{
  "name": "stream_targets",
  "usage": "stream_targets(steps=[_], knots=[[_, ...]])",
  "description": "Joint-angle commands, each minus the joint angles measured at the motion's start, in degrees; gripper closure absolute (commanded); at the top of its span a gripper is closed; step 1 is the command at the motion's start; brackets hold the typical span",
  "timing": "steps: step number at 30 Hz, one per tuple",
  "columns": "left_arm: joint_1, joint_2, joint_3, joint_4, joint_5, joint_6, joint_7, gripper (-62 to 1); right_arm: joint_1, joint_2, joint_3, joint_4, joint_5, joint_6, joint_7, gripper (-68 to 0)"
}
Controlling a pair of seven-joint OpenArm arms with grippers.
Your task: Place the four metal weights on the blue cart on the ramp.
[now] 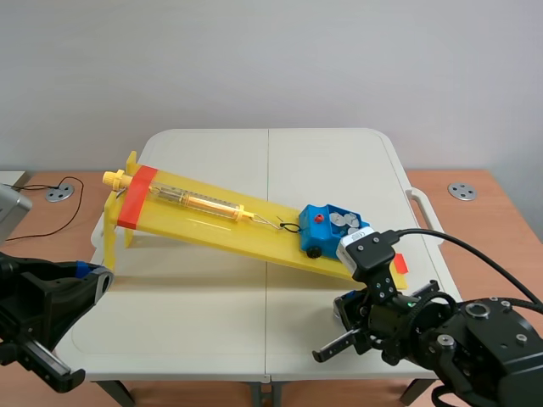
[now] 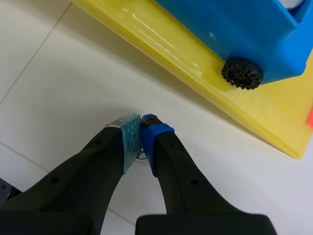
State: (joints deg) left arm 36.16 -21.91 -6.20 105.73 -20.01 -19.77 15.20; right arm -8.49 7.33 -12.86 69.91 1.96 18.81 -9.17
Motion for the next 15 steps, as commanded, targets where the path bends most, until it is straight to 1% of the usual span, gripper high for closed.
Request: stream_targets(steps=[1,5,7,10,12,15], knots=[[-1.1,0.0,-0.8,3.7,-4.2,-1.4,-6.1,-4.0,0.4,3.5,1.4,8.7,4.2,-1.2,2.4,-0.7],[-1.1,0.0,-0.8,3.7,-4.2,-1.4,-6.1,-4.0,-4.6,6.3,3.8,17.0,7.6,-1.2,1.7,-0.6],[-1.1,0.0,-0.8,3.7,-4.2,-1.4,-6.1,-4.0,-7.1,7.4,5.7,20.8,9.8,-0.6,0.9,-0.6],[-1.1,0.0,-0.8,3.7,-4.2,-1.4,-6.1,-4.0,-10.6,8.6,8.9,26.1,13.7,1.5,-0.3,-0.6],[-1.1,0.0,-0.8,3.7,-4.2,-1.4,-6.1,-4.0,-12.7,8.7,11.5,29.3,16.3,2.9,-1.5,-0.6],[-1.1,0.0,-0.8,3.7,-4.2,-1.4,-6.1,-4.0,-15.0,8.7,15.6,34.0,22.0,5.4,-2.6,-0.6]])
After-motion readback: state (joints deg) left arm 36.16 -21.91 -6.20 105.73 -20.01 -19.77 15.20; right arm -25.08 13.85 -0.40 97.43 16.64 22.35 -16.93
